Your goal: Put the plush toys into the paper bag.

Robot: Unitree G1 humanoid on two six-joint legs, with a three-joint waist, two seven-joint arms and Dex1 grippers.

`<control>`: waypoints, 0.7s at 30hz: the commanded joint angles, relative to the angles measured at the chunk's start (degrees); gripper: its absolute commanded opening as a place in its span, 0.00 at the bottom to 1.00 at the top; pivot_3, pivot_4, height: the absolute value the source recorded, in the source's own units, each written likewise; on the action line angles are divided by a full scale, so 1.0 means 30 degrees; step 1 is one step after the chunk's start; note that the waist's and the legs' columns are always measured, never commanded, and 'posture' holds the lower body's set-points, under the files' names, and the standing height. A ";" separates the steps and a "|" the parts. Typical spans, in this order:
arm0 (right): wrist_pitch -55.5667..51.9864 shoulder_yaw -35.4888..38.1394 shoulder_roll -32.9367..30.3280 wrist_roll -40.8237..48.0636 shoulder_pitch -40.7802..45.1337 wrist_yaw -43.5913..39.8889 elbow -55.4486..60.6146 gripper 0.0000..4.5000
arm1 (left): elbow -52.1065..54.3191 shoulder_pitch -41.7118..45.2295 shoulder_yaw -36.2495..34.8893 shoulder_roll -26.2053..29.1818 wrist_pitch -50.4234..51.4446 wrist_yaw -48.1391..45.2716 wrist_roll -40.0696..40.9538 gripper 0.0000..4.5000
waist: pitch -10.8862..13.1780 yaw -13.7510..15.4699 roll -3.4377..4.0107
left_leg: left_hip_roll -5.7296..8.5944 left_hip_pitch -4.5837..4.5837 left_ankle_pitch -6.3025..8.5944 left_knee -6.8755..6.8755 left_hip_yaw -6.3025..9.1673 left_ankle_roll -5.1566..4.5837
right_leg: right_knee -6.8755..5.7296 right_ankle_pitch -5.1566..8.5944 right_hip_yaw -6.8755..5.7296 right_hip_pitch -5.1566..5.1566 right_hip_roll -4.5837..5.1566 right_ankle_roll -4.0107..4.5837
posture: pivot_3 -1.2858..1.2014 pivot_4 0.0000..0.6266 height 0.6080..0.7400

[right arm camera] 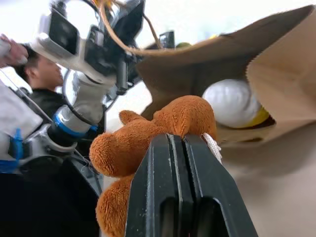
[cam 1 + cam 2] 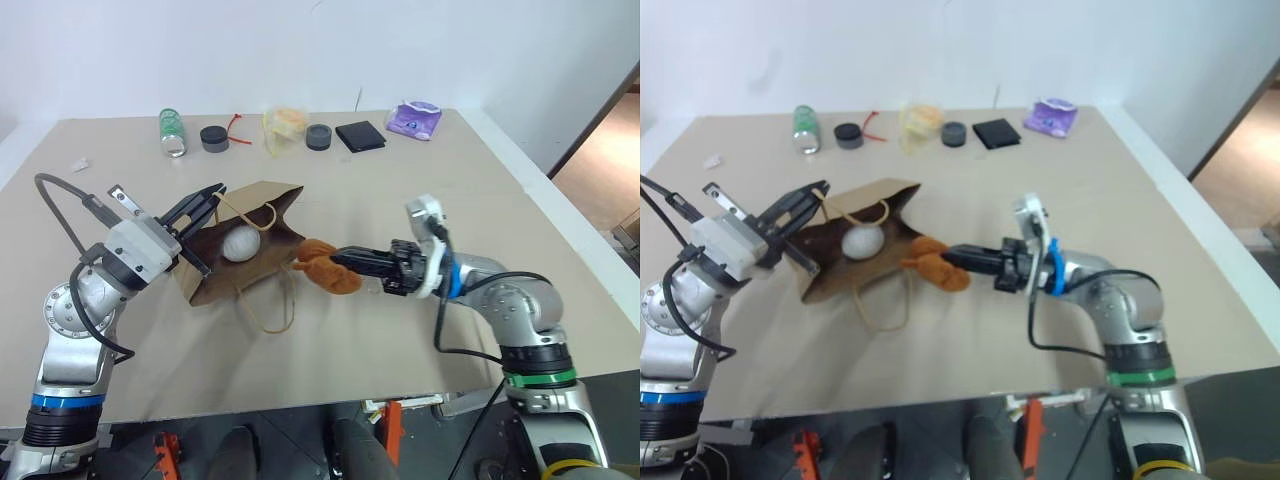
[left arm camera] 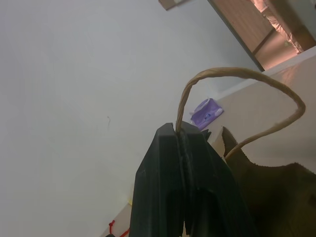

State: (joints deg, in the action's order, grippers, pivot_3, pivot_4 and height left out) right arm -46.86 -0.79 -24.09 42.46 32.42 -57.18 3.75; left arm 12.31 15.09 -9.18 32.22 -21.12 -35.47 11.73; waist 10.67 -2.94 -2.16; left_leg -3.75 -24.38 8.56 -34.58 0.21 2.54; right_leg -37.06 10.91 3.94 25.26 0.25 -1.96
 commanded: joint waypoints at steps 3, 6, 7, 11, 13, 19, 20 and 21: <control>0.1831 -0.1725 0.1977 -0.2476 0.1860 0.2005 -0.1011 0.00 | 0.0451 0.0198 -0.0129 -0.0006 -0.0186 0.0109 0.0207 0.00 | 0.0000 -0.0014 0.0000 | 0.0000 -0.0006 -0.0004 -0.0008 -0.0003 0.0006 | 0.0000 -0.0007 0.0010 0.0001 -0.0001 -0.0007 | 0.52 0.24 1.00; 0.2481 -0.2171 0.3458 -0.3431 0.3028 0.3046 -0.2174 0.00 | 0.0517 0.0157 -0.0078 -0.0007 -0.0165 0.0099 0.0193 0.00 | 0.0000 0.0028 0.0000 | -0.0001 -0.0013 -0.0005 -0.0006 -0.0004 0.0005 | 0.0000 -0.0014 0.0013 0.0009 -0.0013 -0.0012 | 0.52 0.24 1.00; 0.2635 -0.2173 0.3814 -0.3626 0.3286 0.3292 -0.2471 0.00 | 0.0529 0.0147 -0.0079 -0.0003 -0.0159 0.0096 0.0205 0.00 | 0.0000 0.0040 0.0000 | -0.0002 -0.0027 -0.0005 0.0000 -0.0002 0.0006 | 0.0001 -0.0011 0.0013 0.0019 -0.0016 -0.0009 | 0.52 0.24 1.00; 0.3446 -0.2874 0.5465 -0.5208 0.4441 0.4905 -0.4070 0.00 | 0.0562 0.0119 -0.0097 0.0000 -0.0135 0.0123 0.0200 0.00 | -0.0002 0.0057 -0.0004 | -0.0001 -0.0050 0.0000 0.0002 -0.0001 0.0010 | 0.0003 0.0018 0.0015 0.0020 -0.0012 -0.0025 | 0.52 0.24 1.00; 0.3735 -0.3085 0.6236 -0.5929 0.4938 0.5723 -0.4768 0.00 | 0.0645 0.0073 -0.0104 -0.0007 -0.0091 0.0163 0.0175 0.00 | -0.0002 0.0042 -0.0003 | 0.0000 -0.0053 0.0001 0.0001 -0.0001 0.0013 | 0.0003 0.0017 0.0019 0.0026 -0.0014 -0.0025 | 0.52 0.24 1.00; 0.3975 -0.2930 0.6136 -0.6004 0.4153 0.5411 -0.3413 0.26 | 0.0822 -0.0055 -0.0122 -0.0052 -0.0004 0.0299 0.0089 0.00 | -0.0007 0.0088 -0.0012 | -0.0001 -0.0057 0.0001 -0.0001 0.0003 0.0013 | 0.0002 0.0015 0.0014 0.0023 -0.0008 -0.0023 | 0.52 0.24 1.00; 0.3843 -0.2775 0.5890 -0.5845 0.3949 0.5258 -0.3016 0.38 | 0.0843 -0.0085 -0.0125 -0.0061 0.0009 0.0324 0.0083 0.00 | -0.0007 0.0089 -0.0013 | 0.0000 -0.0063 0.0001 -0.0002 0.0003 0.0013 | 0.0004 0.0015 0.0014 0.0023 -0.0004 -0.0025 | 0.52 0.24 1.00; 0.3654 -0.2644 0.5613 -0.5685 0.3773 0.5057 -0.2704 0.49 | 0.0844 -0.0101 -0.0132 -0.0073 0.0015 0.0347 0.0087 0.00 | -0.0007 0.0087 -0.0012 | 0.0001 -0.0062 0.0001 -0.0002 0.0002 0.0013 | 0.0004 0.0016 0.0015 0.0023 -0.0004 -0.0025 | 0.52 0.24 1.00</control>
State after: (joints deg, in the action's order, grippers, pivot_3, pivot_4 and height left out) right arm -35.88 -10.91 -6.25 23.75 43.83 -40.86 -8.18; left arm 12.54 14.81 -8.87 32.05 -20.87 -35.21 11.70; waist 10.65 -2.68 -2.20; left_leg -3.75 -24.57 8.56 -34.58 0.22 2.58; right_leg -37.04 10.96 3.98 25.33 0.24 -2.03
